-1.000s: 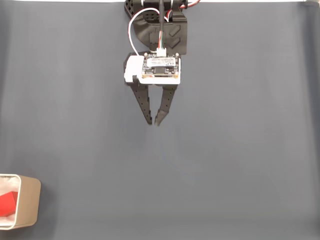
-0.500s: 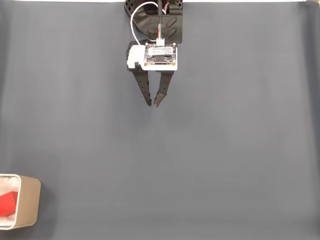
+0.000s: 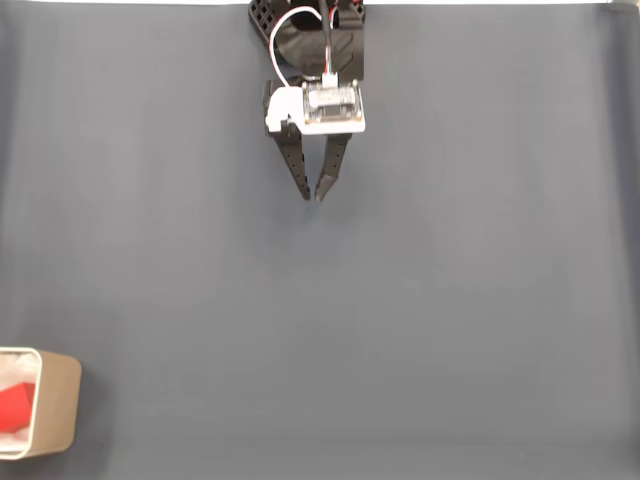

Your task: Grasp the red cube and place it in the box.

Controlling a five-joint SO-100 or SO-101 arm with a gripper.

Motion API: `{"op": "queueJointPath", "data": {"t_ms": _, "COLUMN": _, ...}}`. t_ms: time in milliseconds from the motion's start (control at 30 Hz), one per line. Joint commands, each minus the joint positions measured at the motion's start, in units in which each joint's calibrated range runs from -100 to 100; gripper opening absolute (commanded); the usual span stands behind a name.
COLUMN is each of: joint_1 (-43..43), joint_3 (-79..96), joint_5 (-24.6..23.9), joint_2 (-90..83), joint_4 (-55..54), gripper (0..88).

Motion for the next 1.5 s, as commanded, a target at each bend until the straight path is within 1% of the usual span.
{"op": "queueJointPath", "data": {"t_ms": 0, "joint_1": -1.11, "joint_3": 1.17, "joint_5": 0.15, "joint_2": -2.97, "joint_4": 5.00, "gripper": 0.0}}
{"op": "queueJointPath", "data": {"t_ms": 267, "joint_1": -1.68, "joint_3": 1.17, "joint_5": -0.88, "joint_2": -8.86, "joint_4": 17.37, "gripper": 0.0}}
{"op": "queueJointPath", "data": {"t_ms": 600, "joint_1": -0.40, "joint_3": 1.17, "joint_5": -1.17, "joint_2": -9.64, "joint_4": 25.65, "gripper": 0.0}}
{"op": "queueJointPath", "data": {"t_ms": 1167, "joint_1": -0.40, "joint_3": 1.17, "joint_5": -1.12, "joint_2": -9.64, "joint_4": 33.19, "gripper": 0.1}}
{"op": "queueJointPath", "data": {"t_ms": 1367, "joint_1": -0.40, "joint_3": 1.17, "joint_5": -0.29, "joint_2": -9.73, "joint_4": 35.16, "gripper": 0.2}}
{"op": "queueJointPath", "data": {"t_ms": 1467, "joint_1": -0.40, "joint_3": 1.17, "joint_5": -0.73, "joint_2": -9.73, "joint_4": 35.32, "gripper": 0.4}}
